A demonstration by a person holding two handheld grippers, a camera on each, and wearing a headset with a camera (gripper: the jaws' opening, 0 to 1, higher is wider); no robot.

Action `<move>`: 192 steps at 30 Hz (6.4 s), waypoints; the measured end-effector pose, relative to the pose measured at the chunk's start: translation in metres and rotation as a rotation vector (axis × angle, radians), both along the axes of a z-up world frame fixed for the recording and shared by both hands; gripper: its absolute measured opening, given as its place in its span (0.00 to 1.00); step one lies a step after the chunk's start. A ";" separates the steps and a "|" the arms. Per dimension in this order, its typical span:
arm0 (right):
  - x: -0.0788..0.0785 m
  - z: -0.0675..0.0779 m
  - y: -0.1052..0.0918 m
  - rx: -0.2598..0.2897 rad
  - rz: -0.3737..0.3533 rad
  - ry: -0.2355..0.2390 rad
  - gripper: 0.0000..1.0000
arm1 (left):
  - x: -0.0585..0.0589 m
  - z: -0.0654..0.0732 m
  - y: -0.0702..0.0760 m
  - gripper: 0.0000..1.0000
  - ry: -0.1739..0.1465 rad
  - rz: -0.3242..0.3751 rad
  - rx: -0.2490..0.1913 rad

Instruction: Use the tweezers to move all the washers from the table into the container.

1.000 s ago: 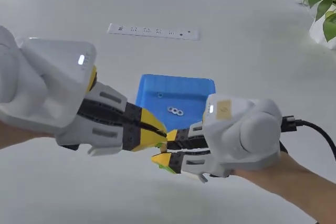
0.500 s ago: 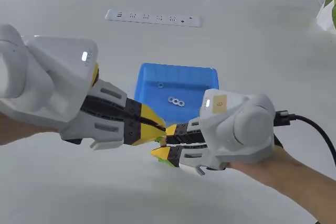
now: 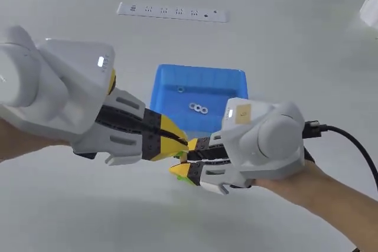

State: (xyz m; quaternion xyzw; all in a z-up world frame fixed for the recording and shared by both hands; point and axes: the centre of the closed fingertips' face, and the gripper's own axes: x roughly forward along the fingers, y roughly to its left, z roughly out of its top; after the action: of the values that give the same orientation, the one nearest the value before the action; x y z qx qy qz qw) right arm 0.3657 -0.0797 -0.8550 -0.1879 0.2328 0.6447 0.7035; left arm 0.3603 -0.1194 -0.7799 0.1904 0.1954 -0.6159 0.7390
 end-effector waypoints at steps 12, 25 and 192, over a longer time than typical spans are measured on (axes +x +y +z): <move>0.003 -0.003 0.000 -0.007 0.002 0.005 0.14 | 0.004 -0.002 -0.003 0.06 -0.003 -0.005 0.001; 0.002 -0.008 0.000 -0.008 -0.003 0.022 0.14 | 0.004 -0.007 -0.001 0.06 0.010 -0.001 0.001; 0.028 -0.013 -0.053 -0.298 0.035 -0.130 0.10 | 0.026 -0.069 0.020 0.06 -0.058 0.045 0.204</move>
State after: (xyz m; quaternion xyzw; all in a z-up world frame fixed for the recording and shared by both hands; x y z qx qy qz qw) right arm 0.3941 -0.1327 -0.8684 -0.3355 0.2766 0.6019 0.6699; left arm 0.3865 -0.0991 -0.8491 0.2781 0.2399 -0.5701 0.7349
